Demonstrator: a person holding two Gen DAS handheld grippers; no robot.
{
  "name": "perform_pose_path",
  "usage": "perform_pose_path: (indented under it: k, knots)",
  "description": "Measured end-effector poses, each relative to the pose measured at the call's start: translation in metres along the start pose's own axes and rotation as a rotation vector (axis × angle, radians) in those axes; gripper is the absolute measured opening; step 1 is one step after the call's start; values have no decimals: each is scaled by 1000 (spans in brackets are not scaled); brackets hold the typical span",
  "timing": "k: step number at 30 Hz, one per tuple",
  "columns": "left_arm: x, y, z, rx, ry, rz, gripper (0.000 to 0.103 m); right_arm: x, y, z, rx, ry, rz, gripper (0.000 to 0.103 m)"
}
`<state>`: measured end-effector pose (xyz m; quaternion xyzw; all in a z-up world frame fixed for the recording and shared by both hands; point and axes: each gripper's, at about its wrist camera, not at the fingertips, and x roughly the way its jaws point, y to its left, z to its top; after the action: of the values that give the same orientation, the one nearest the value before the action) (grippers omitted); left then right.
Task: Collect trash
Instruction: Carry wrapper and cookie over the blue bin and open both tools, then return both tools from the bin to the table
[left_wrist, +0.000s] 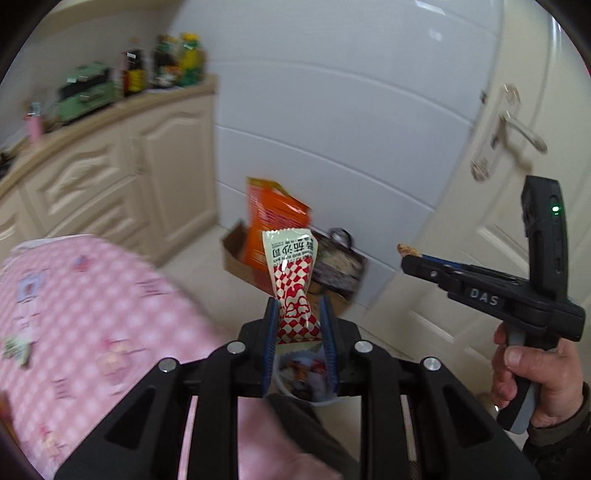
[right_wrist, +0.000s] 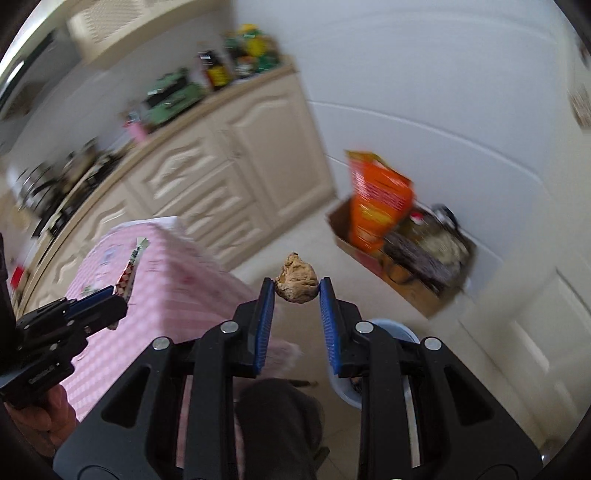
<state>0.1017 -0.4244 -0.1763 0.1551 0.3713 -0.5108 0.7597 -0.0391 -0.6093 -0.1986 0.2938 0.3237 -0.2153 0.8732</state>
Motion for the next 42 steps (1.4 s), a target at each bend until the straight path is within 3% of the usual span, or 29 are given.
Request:
perform_pose_path:
  k: [8, 17, 18, 19, 20, 21, 22, 30, 42]
  knots:
    - [100, -49, 4, 31, 206, -90, 21, 46, -71, -24, 181, 122, 3, 25]
    - [173, -63, -1, 28, 344, -75, 20, 103, -111, -39, 277, 211, 19, 25]
    - [176, -61, 1, 17, 352, -69, 23, 110, -114, -41, 287, 234, 10, 37]
    - [175, -59, 1, 14, 353, -65, 28, 115, -117, -45, 295, 249, -10, 68]
    - [173, -58, 1, 16, 344, -58, 48, 117, -119, -47, 296, 233, -21, 79]
    - [168, -58, 2, 22, 320, -41, 74, 119, -121, -49, 302, 238, -23, 81]
    - [162, -55, 2, 29, 299, -20, 81, 122, -122, -52, 314, 251, -19, 81]
    - [141, -40, 7, 0, 267, 15, 86, 113, -118, -55, 340, 233, -38, 94]
    - [75, -16, 14, -43, 139, 30, 87, 64, -78, -26, 280, 117, -43, 96]
